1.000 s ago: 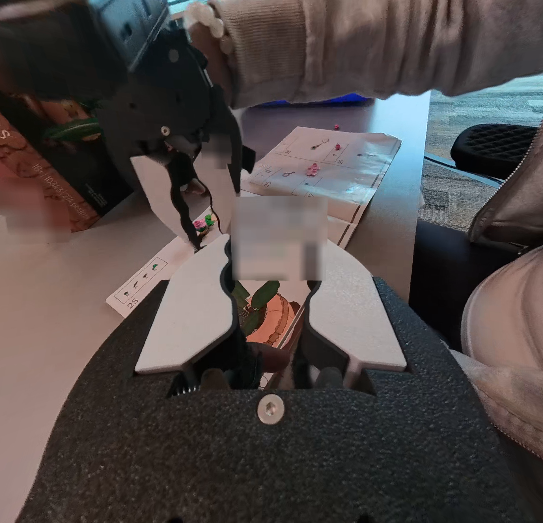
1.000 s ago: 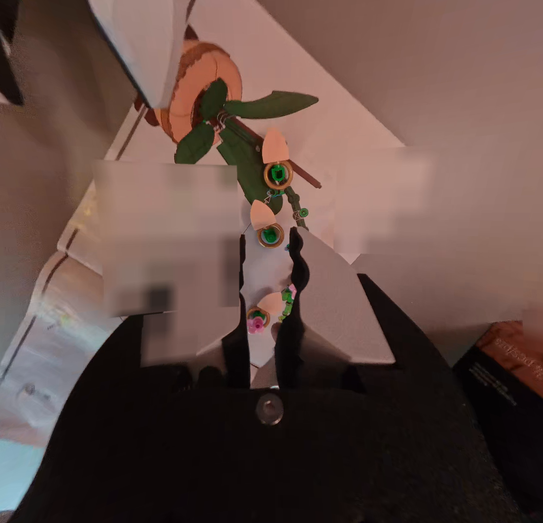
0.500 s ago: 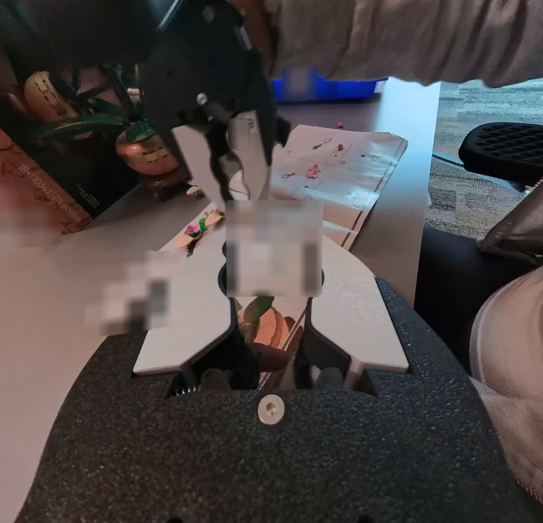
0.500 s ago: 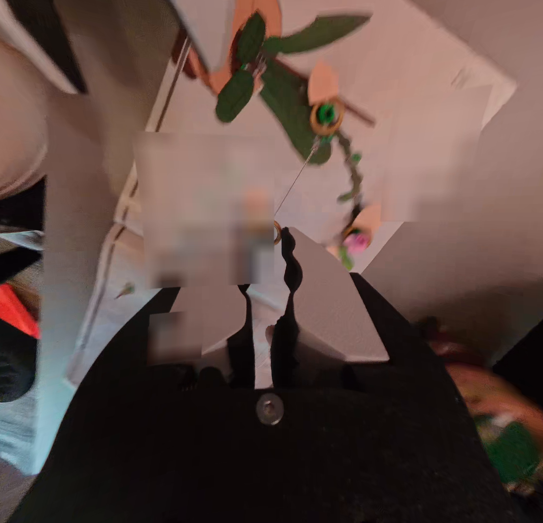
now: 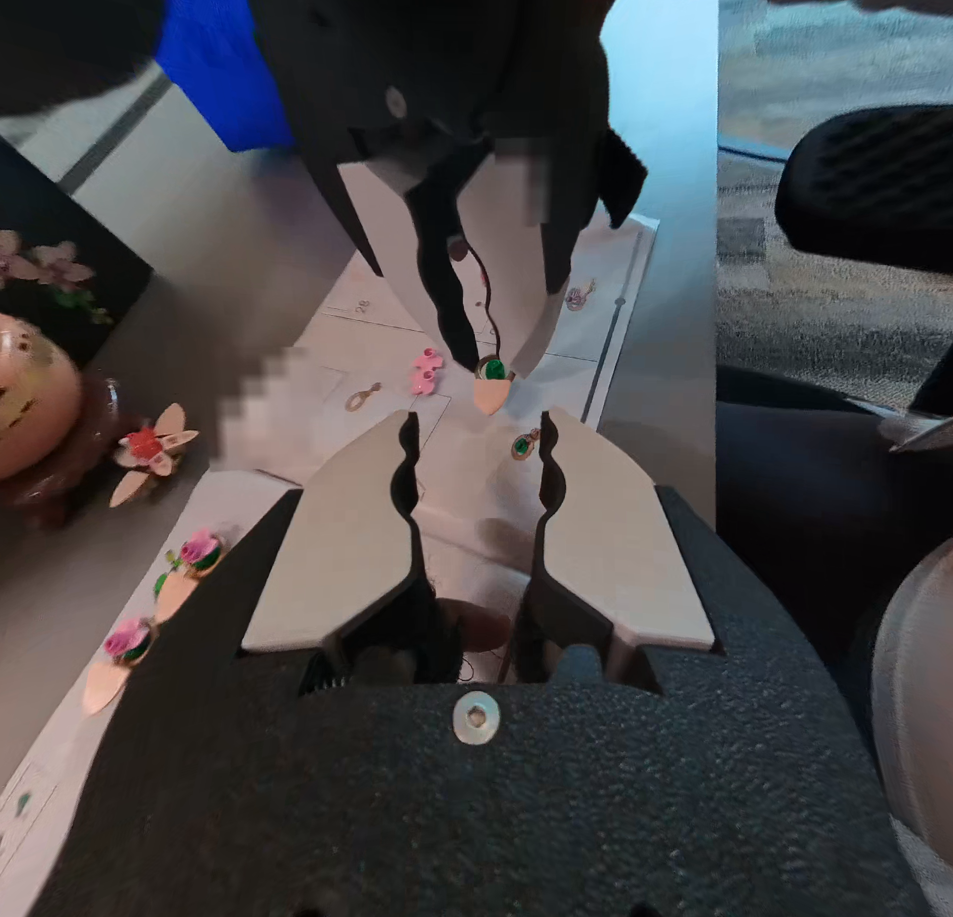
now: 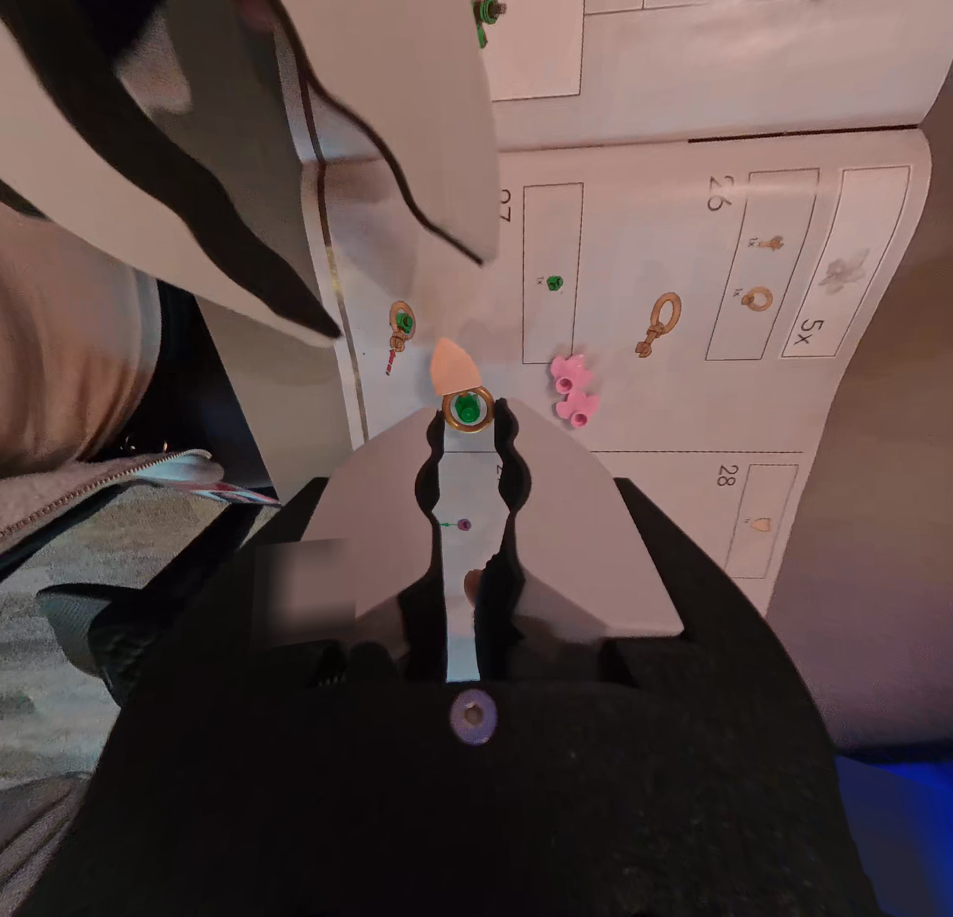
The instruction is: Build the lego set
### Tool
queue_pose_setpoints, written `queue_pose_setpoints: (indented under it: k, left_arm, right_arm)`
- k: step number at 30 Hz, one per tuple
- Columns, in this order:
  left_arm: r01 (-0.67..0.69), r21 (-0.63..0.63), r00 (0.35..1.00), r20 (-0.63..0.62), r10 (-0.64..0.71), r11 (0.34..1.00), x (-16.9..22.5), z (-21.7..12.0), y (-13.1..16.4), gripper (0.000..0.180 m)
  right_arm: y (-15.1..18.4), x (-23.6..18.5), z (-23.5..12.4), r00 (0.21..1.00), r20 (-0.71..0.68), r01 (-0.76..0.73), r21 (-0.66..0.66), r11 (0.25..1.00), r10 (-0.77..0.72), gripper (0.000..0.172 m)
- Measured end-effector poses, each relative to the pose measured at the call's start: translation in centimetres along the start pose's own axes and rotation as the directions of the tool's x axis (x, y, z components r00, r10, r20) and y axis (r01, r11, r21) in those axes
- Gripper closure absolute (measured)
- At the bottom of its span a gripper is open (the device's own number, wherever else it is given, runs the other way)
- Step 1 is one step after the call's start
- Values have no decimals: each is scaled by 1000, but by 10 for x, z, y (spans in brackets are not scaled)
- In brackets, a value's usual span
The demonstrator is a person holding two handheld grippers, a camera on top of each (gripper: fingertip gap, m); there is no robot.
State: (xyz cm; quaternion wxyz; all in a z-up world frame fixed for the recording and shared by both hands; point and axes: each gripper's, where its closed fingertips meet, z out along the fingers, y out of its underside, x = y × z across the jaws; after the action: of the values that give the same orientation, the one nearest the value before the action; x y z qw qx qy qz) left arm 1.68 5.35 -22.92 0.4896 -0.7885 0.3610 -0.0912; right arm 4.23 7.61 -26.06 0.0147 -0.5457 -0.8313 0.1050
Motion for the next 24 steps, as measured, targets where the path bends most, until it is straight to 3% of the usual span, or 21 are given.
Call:
queue_pose_setpoints:
  k: [6, 11, 14, 16, 20, 24]
  left_arm:
    - [5, -44, 999, -39, -7, 999, 4, 15, 5, 149]
    - [18, -59, 998, -54, -22, 998, 6, 13, 9, 152]
    - [17, -65, 998, -55, -20, 998, 6, 14, 10, 153]
    - [8, -76, 998, -61, -12, 997, 8, 14, 11, 152]
    - [5, -51, 998, -57, -7, 999, 8, 12, 8, 152]
    - [38, 31, 998, -50, -37, 999, 3, 5, -2, 154]
  right_arm:
    - [-4, -4, 7, 1000, 6, -21, 90, 996, 21, 153]
    - [4, 1, -4, 1000, -8, 4, 146, 989, -3, 140]
    - [5, 7, -17, 1000, -3, 18, 236, 972, -18, 144]
    - [12, 7, -15, 1000, 29, 4, 216, 976, -10, 145]
    - [13, 28, -19, 987, -118, 135, 241, 961, -109, 162]
    - [-2, 29, -14, 963, -150, 257, 283, 924, -223, 162]
